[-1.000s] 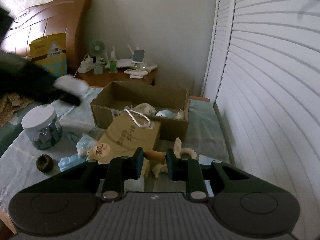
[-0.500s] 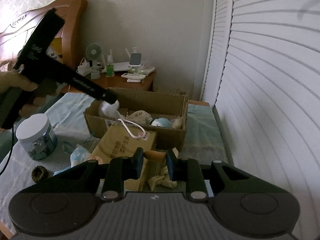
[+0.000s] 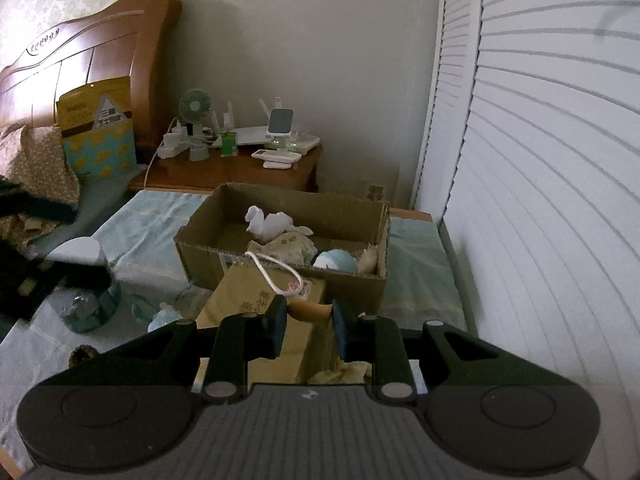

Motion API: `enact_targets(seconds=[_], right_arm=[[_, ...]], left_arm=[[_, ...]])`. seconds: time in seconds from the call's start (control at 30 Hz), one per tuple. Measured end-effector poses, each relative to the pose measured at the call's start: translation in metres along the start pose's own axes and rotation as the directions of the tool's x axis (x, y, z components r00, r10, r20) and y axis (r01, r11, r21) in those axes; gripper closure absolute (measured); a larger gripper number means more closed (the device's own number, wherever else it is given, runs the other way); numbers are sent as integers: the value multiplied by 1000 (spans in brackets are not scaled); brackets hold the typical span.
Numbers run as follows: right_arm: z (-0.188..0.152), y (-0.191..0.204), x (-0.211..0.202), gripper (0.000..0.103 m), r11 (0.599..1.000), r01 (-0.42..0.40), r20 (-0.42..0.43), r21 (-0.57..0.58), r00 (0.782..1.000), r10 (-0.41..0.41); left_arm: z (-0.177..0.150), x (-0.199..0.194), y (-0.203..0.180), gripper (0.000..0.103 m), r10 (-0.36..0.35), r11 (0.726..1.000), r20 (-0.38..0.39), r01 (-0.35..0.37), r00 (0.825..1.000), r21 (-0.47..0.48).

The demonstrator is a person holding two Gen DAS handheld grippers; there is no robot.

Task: Organize soft objects
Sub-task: 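Carry the white bundle into the box with the left gripper and release, then lower the orange piece into the box and open the right gripper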

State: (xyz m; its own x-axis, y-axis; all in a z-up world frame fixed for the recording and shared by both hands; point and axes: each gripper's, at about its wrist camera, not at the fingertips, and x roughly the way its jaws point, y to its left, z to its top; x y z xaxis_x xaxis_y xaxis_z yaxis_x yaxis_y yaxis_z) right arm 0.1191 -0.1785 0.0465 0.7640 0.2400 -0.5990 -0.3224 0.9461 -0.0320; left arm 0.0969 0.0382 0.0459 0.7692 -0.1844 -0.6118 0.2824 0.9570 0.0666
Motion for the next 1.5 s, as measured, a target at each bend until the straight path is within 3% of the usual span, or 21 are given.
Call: enact_targets(seconds=[0.33,0.77,0.8,0.83,0.9,0.93,1.5], right_arm=[[46,4,37,74,999,-49,-14,-18,999,49],[98,61,107,73,979,-182,-73,-94,982,175],[100,64,111,63,979,-182,-72,-96,982,176],[101,66,113,39,979,-182,-72,-97,982,176],[101,69,113,10,979,-180,-58,-96,983,175],[100,70,111,4,979,-179,-39,-97,984,176],[67,62,45,0,982,-169,6,-89,985,170]], left_arm=[[-35,-20,-1,4,62,998,9,-62,998,-22],[-60,-21,24,4,91,990,-30,-94,995,-106],[-62,-22,26,4,94,989,-32,-97,995,-112],[-64,-23,27,4,97,988,-34,-101,995,-117],[-67,-25,30,4,101,987,-39,-105,994,-124],[-68,-25,31,4,103,986,-41,-107,994,-128],[-78,-33,21,4,49,988,-24,-52,999,-147]])
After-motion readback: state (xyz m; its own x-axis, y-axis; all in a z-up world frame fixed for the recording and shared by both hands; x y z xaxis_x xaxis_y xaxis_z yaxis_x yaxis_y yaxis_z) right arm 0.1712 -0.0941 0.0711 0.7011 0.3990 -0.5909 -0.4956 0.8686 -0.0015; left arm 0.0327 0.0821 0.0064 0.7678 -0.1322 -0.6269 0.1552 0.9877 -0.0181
